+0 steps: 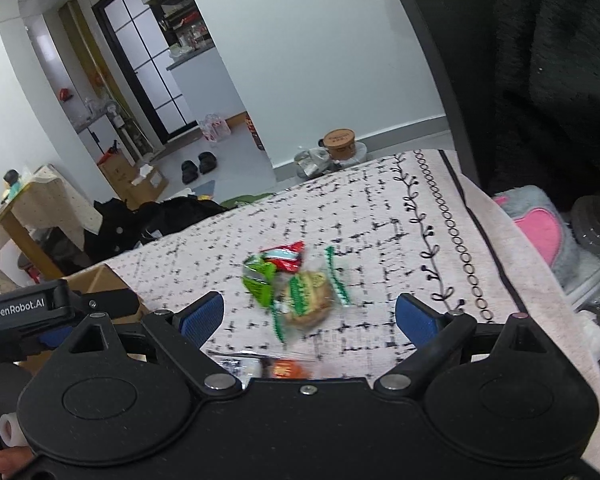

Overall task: Organize snacks
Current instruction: 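Withdraw both open grippers from the box back to the snack pile, then grasp the green-silver packet with the left gripper while the right grasps the clear cake packet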

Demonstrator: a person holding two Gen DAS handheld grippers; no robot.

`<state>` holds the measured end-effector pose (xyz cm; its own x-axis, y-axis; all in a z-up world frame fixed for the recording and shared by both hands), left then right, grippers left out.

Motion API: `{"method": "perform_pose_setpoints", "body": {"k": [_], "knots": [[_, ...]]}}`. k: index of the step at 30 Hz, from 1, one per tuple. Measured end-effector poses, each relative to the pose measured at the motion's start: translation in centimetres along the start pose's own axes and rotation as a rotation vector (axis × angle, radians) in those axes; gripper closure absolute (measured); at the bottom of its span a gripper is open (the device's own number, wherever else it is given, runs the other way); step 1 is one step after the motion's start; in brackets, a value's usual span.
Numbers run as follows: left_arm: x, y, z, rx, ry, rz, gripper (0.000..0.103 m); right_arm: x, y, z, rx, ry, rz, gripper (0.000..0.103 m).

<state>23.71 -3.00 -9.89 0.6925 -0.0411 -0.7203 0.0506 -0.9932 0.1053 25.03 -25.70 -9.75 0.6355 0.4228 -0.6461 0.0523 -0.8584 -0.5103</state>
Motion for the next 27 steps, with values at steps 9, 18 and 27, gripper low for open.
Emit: {"method": "perform_pose_setpoints", "body": {"k": [9,18,27], "knots": [[3.6,1.8,-0.7,0.006,-0.014,0.062,0.003,2.2,1.3,-0.2,-0.001,-0.066,0.013,0.020],[6.9,3.1,-1.6,0.013,-0.021,0.107,0.010,4.5,2.1,-0.9,0.026,-0.101,-0.009,0.037],[10.2,3.5,-2.3,-0.021,-0.032,0.127,0.020,6.3,2.0,-1.7,0.059,-0.131,-0.034,0.044]]}}
Point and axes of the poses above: each gripper's, at about its wrist camera, not at the fingertips, and x roughly the way its jaws point, y to its right, z to its underside, the point moved 1 cm from there along x, roughly the way its jaws point, and after that the axes turned 15 degrees about x, right-handed, at the moved point
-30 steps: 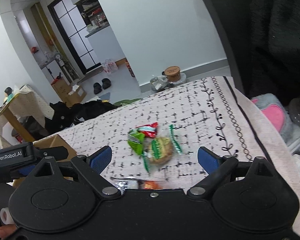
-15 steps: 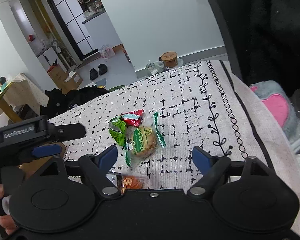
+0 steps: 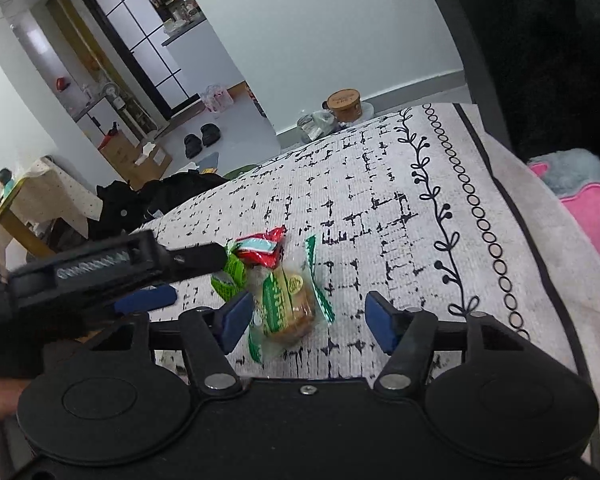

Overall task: Organize snacks
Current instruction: 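Grasp the green-silver packet with the left gripper while the right grasps the clear cake packet, then carry both packets into the cardboard box and open both grippers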

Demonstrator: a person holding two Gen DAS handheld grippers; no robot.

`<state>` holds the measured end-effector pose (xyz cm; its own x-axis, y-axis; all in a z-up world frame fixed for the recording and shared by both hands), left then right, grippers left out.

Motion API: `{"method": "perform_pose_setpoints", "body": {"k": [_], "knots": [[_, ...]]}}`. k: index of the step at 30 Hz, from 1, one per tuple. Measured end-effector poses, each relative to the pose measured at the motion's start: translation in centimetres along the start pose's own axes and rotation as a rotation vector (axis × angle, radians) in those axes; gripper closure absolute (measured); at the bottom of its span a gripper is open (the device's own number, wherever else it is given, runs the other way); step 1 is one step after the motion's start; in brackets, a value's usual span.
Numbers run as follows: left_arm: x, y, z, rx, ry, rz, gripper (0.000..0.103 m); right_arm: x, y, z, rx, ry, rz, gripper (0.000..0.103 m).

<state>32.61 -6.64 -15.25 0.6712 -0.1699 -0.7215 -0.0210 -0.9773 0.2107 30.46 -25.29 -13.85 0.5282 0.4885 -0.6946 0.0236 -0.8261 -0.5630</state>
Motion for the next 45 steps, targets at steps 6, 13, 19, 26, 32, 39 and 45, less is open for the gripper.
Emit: {"method": "perform_pose_setpoints", "body": {"k": [6,13,19,26,32,39,45], "knots": [[2.3,-0.1,0.0,-0.020,-0.045,0.030,0.040,1.3,-0.9,-0.1,-0.018,-0.016,0.004,0.045],[1.8,-0.9,1.1,-0.040,-0.062,0.009,0.066,2.2,-1.4,0.6,-0.030,-0.036,0.007,0.069],[0.3,-2.0,1.6,-0.053,-0.051,-0.032,0.066,1.9,-1.5,0.9,-0.029,-0.015,-0.002,0.083],[-1.8,-2.6,1.5,-0.049,-0.025,-0.058,0.066,0.9,-1.2,0.8,0.016,0.024,-0.024,0.085],[-3.5,-2.9,1.5,-0.046,-0.010,-0.076,0.066,-0.1,-1.6,1.2,0.028,0.045,-0.044,0.085],[-5.5,-3.1,1.5,-0.035,0.010,-0.086,0.066,-0.9,-1.8,1.6,0.038,0.072,-0.031,0.085],[-7.2,-3.1,1.3,-0.032,0.035,-0.090,0.066,-1.8,-2.7,1.8,0.026,0.101,-0.012,0.085]]}}
Point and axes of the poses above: each gripper's, at about its wrist camera, not at the fingertips, and x roughly the way its jaws point, y to its right, z to its underside, the point moved 1 cm from there along x, roughly the way its jaws point, and after that the axes turned 15 degrees about x, right-handed, at the moved point
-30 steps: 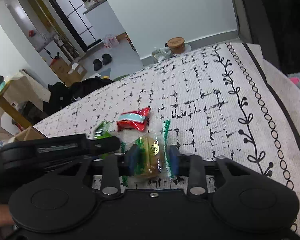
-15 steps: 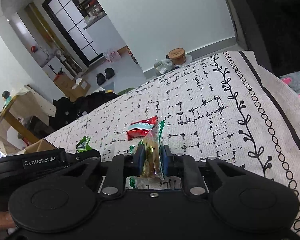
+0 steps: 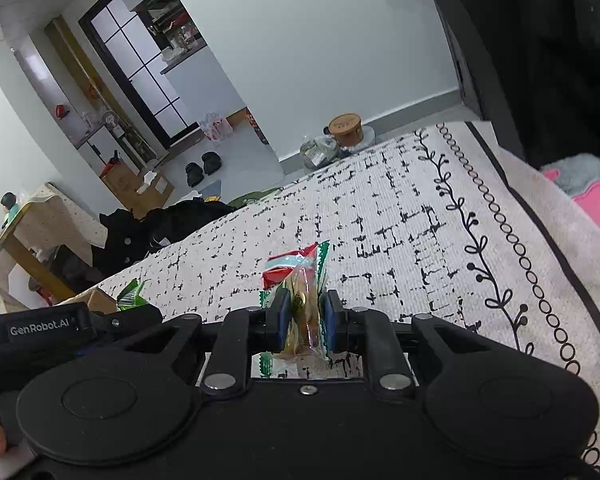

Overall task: Organize snacks
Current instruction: 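Carry both packets into the cardboard box and open both grippers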

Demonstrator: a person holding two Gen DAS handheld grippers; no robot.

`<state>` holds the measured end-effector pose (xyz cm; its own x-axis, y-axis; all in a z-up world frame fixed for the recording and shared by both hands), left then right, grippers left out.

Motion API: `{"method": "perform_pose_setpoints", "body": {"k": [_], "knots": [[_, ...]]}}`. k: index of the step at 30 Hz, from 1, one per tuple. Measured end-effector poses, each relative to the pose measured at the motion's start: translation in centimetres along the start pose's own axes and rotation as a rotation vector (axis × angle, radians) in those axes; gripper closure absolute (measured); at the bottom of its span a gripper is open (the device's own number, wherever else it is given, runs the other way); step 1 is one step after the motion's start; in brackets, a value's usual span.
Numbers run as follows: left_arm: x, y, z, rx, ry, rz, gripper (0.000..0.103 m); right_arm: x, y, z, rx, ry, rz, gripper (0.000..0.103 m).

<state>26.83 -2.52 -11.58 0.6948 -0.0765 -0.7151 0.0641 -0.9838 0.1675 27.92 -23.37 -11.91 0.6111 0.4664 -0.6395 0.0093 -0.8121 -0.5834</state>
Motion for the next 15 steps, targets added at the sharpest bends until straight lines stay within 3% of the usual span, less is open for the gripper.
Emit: {"method": "perform_pose_setpoints", "body": {"k": [15], "knots": [[-4.6,-1.0,-0.2,0.006,0.055,-0.006,0.066,-1.9,-3.7,0.2,-0.053,0.056,-0.058,0.085]]}}
Point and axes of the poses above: each gripper's, at about its wrist camera, not at the fingertips, and x roughly the way its jaws point, y to its right, z to its underside, the point moved 1 cm from there along x, roughly the way its jaws point, and after that the axes turned 15 degrees about x, right-handed, at the moved point
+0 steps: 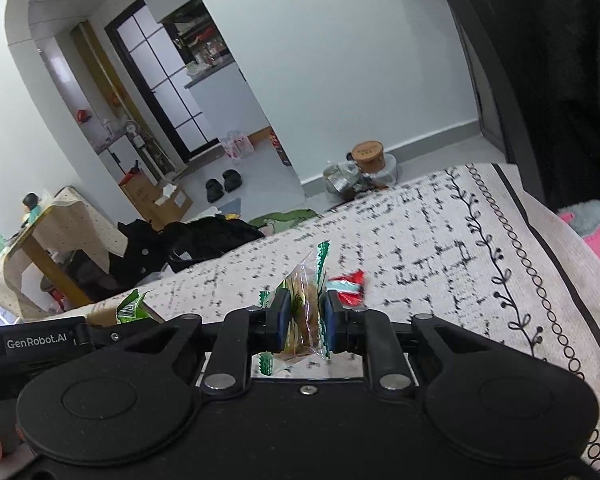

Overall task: Organize snacks
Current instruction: 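Carry both packets into the cardboard box and open both grippers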

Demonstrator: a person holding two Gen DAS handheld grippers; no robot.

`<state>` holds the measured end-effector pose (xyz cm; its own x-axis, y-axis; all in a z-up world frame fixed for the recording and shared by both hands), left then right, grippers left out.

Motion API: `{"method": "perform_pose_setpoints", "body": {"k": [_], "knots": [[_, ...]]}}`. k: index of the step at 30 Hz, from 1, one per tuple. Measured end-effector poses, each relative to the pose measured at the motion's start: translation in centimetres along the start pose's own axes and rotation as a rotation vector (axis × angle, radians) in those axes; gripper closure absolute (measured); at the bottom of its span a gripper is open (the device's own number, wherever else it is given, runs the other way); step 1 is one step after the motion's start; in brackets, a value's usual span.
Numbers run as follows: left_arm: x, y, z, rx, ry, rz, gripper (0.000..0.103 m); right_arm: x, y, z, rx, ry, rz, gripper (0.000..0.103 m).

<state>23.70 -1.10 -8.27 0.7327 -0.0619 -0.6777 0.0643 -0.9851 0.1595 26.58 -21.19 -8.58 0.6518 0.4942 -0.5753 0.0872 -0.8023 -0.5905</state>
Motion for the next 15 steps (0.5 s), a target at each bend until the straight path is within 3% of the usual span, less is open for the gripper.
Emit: {"method": "perform_pose_setpoints", "body": {"k": [10,15], "knots": [[-3.5,-1.9,-1.2,0.001,0.040,-0.035,0.066,-0.1,-2.8,-0.3,-0.017,0.012,-0.089,0.085],[-4.7,-3.4,-1.4,-0.005,0.058,-0.067,0.066,-0.1,-5.2,0.2,-0.085,0.025,-0.138,0.085]]}}
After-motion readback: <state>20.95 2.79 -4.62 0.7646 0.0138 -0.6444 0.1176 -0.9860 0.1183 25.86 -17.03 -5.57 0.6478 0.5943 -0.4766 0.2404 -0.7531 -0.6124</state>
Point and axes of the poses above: each gripper's, at about its wrist camera, not at the fingertips, and x roughly the way its jaws point, y to its right, z to its underside, the point moved 1 cm from there along x, roughly the way its jaws point, and after that the axes turned 15 degrees about x, right-handed, at the moved point
